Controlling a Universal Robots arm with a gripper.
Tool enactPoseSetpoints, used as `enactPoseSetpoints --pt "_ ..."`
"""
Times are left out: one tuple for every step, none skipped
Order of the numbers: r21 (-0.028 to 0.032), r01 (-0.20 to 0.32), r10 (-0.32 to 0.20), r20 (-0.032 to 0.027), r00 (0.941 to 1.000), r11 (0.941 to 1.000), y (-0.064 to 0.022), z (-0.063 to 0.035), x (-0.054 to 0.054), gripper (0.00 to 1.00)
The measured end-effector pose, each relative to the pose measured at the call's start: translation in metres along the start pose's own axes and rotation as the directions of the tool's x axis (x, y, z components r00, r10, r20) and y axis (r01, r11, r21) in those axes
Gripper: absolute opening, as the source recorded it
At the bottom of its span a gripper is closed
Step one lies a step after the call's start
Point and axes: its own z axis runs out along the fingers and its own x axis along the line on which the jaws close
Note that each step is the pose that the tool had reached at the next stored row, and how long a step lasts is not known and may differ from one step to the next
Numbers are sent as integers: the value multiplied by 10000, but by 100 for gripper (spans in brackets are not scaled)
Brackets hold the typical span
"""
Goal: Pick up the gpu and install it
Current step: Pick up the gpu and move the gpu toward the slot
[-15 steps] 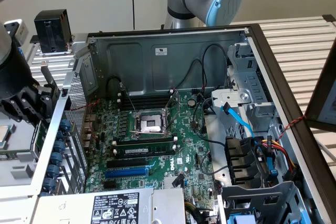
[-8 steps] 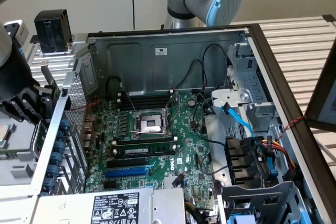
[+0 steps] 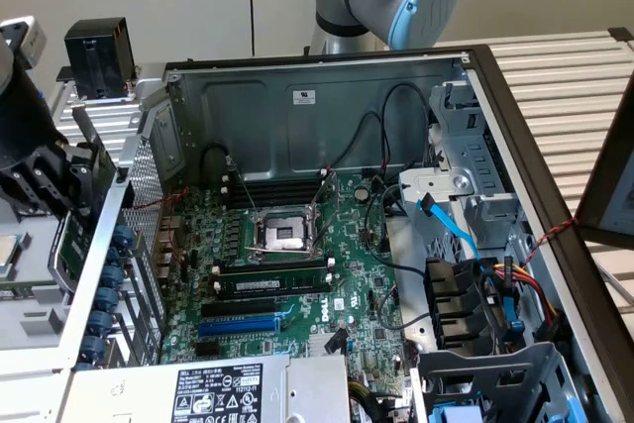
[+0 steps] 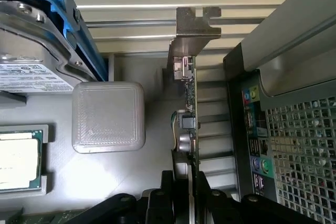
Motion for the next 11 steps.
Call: enactPoseSetpoints --pt "-1 0 0 1 10000 10000 7 -42 -5 28" --pt "-1 1 -1 0 10000 10000 15 -87 -10 28" --pt "-1 0 0 1 10000 10000 23 -133 -15 28" --pt "-1 0 0 1 10000 10000 30 -177 -20 28" --pt "-1 0 0 0 10000 10000 38 -224 -26 28" --pt "-1 1 -1 1 10000 10000 46 -268 -31 28" --pt "0 0 0 -1 10000 10000 53 -312 -34 28" --pt "-1 0 0 1 10000 10000 61 -358 -38 28" --pt "-1 0 0 1 10000 10000 68 -401 -42 28" --pt "0 0 0 -1 10000 10000 75 -445 -45 28" --pt "0 0 0 0 10000 10000 83 -489 -49 28"
